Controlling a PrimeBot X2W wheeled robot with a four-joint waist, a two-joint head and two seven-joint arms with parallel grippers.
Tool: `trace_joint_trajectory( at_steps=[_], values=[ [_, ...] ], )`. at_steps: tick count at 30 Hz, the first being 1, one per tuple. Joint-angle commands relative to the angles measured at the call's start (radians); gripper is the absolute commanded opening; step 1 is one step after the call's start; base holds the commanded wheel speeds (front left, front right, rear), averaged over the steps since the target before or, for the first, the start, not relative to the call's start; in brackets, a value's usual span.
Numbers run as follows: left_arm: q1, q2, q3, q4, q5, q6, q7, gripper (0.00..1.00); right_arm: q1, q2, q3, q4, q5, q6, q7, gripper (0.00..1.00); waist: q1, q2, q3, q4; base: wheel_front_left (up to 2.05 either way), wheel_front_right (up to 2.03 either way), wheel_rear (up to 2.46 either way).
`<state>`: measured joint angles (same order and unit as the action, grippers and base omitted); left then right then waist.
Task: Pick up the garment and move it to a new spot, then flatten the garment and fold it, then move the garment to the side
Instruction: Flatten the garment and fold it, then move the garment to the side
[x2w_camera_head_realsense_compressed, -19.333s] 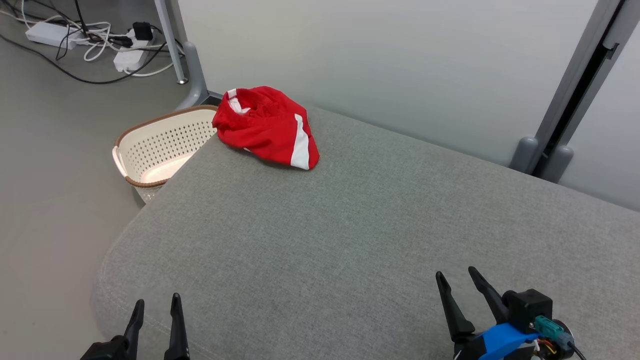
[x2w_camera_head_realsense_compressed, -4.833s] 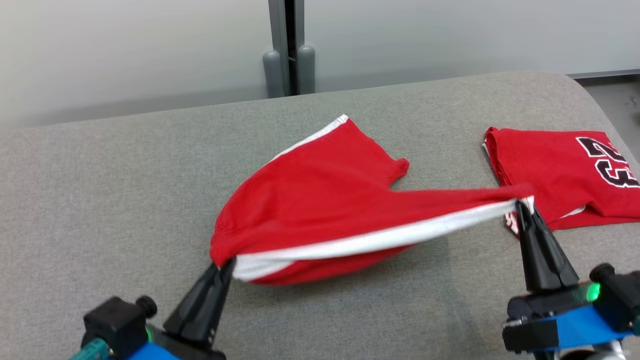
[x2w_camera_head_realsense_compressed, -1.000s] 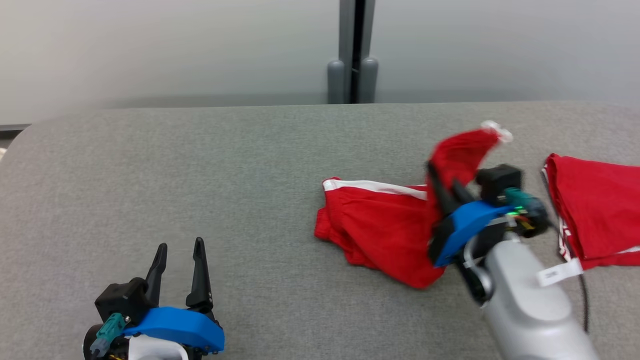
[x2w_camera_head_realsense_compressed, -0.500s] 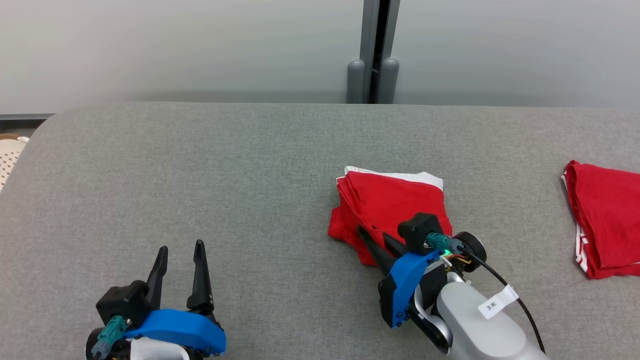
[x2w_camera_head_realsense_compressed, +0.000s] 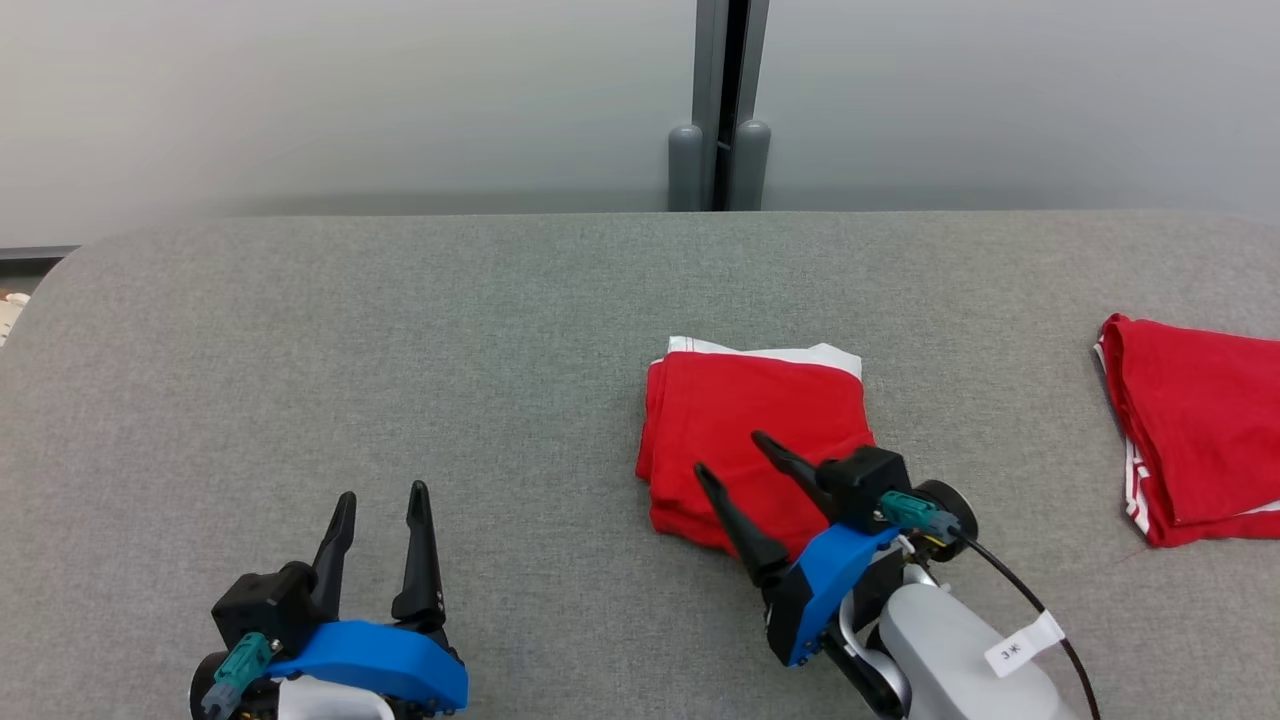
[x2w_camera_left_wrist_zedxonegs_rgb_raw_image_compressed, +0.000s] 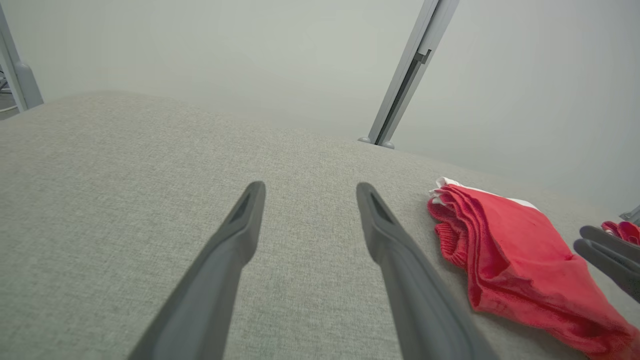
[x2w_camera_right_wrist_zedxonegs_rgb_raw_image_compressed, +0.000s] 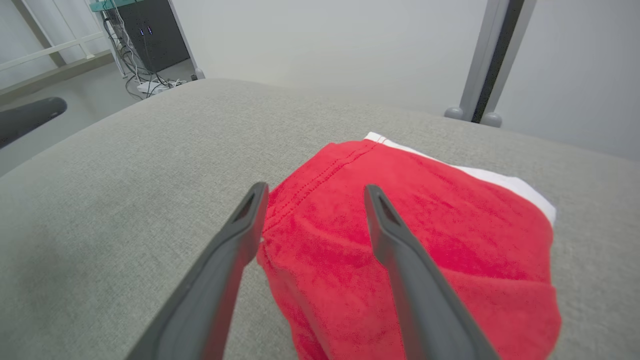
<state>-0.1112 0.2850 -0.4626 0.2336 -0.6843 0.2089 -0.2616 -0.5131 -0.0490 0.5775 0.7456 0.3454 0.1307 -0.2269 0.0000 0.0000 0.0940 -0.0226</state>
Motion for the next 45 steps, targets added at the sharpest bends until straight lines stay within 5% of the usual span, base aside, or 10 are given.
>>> trace_joint_trajectory(
  at_steps=[1, 17, 31, 45],
  values=[
    [-0.003, 0.002, 0.005, -0.001, 0.012, -0.007, -0.005, 1.00, 0.022, -0.003, -0.025, 0.004, -0.012, 0.000, -0.011, 1.00, 0.0000, 0.0000, -0.003, -0.003, 0.00, 0.00, 0.00],
    [0.033, -0.046, 0.014, 0.050, 0.098, -0.056, -0.005, 1.00, 0.281, -0.002, -0.469, -0.228, -0.184, 0.000, -0.039, 1.00, 0.0000, 0.0000, -0.093, -0.081, 0.00, 0.00, 0.00],
    [0.122, -0.063, 0.151, 0.077, 0.157, -0.088, -0.005, 1.00, 0.396, -0.002, -0.485, -0.293, -0.173, 0.000, -0.039, 1.00, 0.0000, 0.0000, -0.105, -0.098, 0.00, 0.00, 0.00],
    [0.119, -0.094, 0.177, 0.105, 0.193, -0.122, -0.005, 1.00, 0.382, -0.002, -0.484, -0.291, -0.170, 0.000, -0.039, 1.00, 0.0000, 0.0000, -0.099, -0.077, 0.00, 0.00, 0.00]
  ],
)
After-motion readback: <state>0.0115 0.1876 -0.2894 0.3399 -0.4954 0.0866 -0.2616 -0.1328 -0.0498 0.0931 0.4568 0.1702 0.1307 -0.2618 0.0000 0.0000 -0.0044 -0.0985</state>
